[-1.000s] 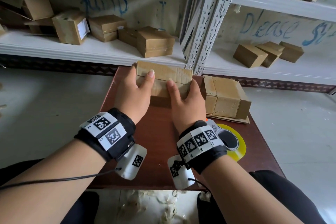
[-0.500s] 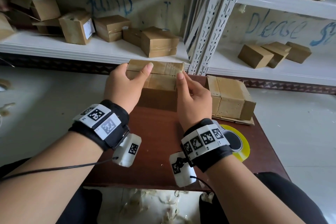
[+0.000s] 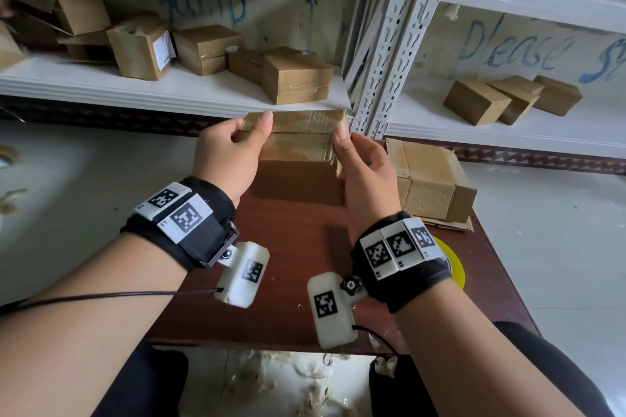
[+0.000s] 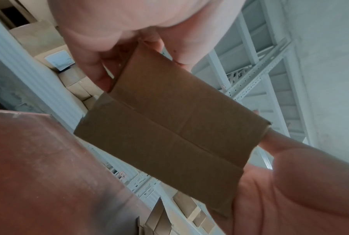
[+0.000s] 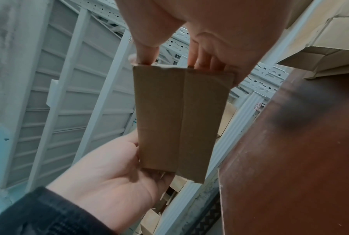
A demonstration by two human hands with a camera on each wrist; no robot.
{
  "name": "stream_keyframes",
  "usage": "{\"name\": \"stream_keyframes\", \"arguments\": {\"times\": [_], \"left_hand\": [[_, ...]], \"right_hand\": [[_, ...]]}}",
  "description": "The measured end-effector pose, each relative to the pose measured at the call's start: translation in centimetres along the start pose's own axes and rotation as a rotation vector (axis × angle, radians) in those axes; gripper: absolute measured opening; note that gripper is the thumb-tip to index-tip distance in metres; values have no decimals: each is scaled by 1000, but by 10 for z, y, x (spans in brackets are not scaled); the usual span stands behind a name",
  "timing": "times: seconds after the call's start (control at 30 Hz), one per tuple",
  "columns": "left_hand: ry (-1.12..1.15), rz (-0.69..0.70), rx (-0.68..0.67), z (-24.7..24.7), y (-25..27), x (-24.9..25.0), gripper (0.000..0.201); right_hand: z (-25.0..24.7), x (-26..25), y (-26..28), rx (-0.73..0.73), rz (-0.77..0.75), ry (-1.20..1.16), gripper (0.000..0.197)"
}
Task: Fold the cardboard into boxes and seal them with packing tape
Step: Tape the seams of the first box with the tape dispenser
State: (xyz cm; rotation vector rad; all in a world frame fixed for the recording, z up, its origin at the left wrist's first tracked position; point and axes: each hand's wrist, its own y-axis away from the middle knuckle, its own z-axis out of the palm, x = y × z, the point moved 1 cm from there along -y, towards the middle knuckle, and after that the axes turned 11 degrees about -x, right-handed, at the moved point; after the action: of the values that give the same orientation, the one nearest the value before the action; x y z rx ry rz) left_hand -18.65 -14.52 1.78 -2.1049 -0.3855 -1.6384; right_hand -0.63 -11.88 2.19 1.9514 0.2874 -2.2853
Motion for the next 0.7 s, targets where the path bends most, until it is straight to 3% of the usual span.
{"name": "stream_keyframes", "arguments": {"times": [0.1, 0.23, 0.33, 0.43, 0.6, 0.7], "left_hand": [[-27, -7, 17, 4, -2, -1, 48], [-40, -59, 12, 6, -4, -6, 70], [-81, -82, -26, 9, -4, -7, 62], [-98, -67, -68, 12, -5, -8, 42], [-60, -102, -81, 15, -3, -11, 60], [-38, -110, -95, 19, 1, -7, 57]], "right_hand": [[4, -4, 2, -27, -70, -96, 64], [4, -6, 3, -113, -79, -88, 63], [5, -4, 2, -166, -83, -99, 63], [6, 1, 3, -150, -168, -3, 59], [3, 8, -1, -76, -265, 97, 39], [1, 5, -1, -20, -246, 118, 34]]}}
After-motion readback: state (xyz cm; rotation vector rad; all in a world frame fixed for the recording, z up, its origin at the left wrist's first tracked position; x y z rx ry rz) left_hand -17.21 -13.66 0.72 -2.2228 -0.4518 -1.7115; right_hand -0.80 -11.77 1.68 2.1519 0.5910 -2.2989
